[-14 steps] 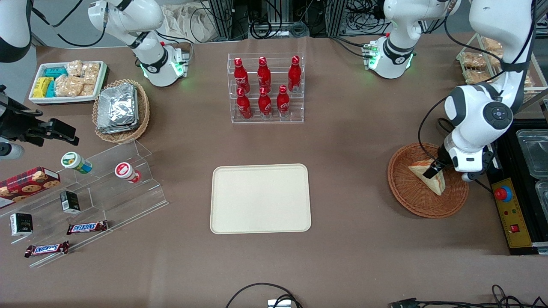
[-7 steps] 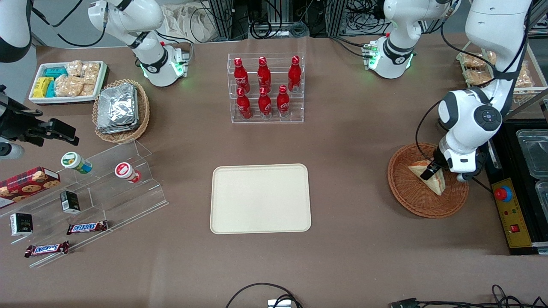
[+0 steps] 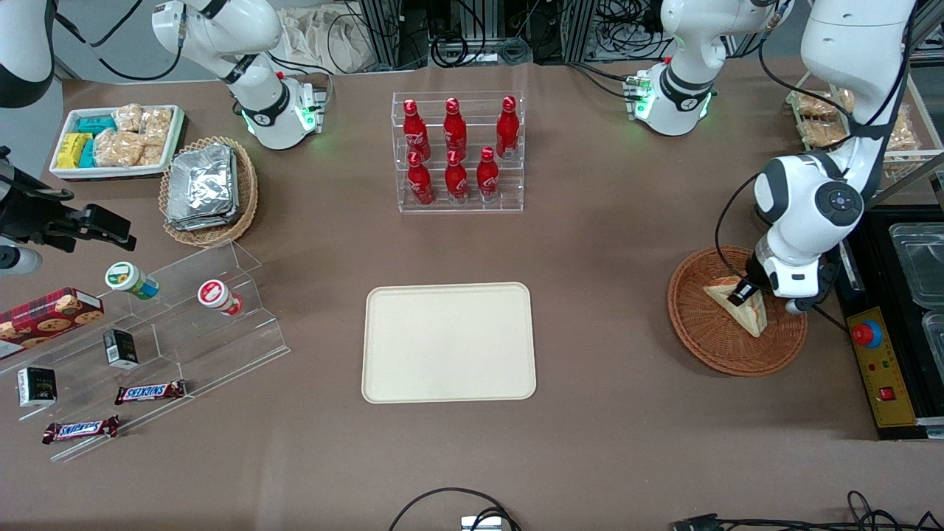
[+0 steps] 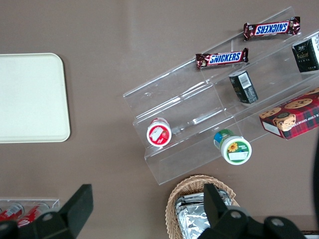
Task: Place sandwich from basket to tray
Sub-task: 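Close the left gripper on the sandwich and lift it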
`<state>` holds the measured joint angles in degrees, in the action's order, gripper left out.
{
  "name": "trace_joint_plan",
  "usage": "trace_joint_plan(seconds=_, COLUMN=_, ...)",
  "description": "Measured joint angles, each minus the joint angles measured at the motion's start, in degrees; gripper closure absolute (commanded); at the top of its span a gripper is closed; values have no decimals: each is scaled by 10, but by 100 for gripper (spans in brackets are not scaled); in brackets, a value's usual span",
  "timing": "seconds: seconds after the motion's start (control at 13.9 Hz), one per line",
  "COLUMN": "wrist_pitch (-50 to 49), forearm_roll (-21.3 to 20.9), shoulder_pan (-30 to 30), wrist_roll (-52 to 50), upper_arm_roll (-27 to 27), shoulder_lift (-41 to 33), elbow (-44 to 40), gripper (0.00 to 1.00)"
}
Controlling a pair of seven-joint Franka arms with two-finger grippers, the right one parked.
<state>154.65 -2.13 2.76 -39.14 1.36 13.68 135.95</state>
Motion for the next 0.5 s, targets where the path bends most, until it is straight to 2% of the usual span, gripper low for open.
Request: trace_joint_plan(seconds=0.5, wrist_pitch=-78, forearm_roll=-1, shoulder_pan=-12, wrist_roll=132, upper_arm_roll=-6, shoulder_lift=-82, elbow=-8, gripper=90)
